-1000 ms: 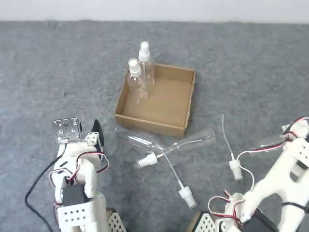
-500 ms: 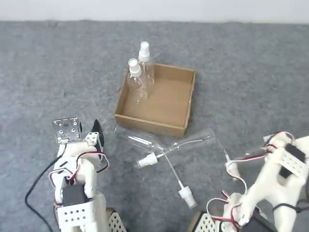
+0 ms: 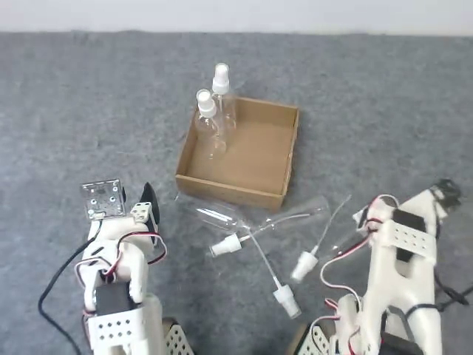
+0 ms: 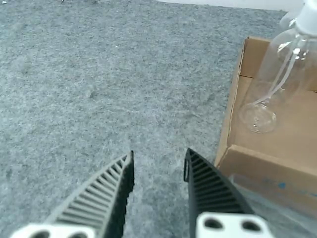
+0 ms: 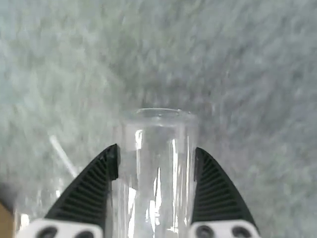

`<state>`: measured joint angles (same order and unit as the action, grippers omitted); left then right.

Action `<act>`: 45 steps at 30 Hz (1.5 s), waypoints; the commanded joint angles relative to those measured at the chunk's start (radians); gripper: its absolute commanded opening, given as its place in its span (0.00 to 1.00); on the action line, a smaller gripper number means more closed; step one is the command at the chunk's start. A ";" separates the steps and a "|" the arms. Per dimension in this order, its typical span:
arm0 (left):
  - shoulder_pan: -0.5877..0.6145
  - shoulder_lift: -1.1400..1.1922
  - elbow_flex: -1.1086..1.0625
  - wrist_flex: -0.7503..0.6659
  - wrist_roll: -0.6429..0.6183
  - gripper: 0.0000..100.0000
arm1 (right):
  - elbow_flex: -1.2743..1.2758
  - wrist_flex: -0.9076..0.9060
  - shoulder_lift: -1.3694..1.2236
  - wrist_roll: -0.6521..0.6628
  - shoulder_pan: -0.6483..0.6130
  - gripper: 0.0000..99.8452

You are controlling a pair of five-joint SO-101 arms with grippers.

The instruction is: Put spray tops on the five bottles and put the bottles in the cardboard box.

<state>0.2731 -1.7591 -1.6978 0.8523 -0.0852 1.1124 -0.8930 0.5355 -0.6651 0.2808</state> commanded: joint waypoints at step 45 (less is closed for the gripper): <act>0.002 -0.017 0.010 -0.008 -0.008 0.16 | -0.107 0.081 0.074 -0.219 0.202 0.28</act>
<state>0.2731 -1.7591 -1.6978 0.8523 -0.0852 1.0572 -0.7871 0.5125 -0.8800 0.5033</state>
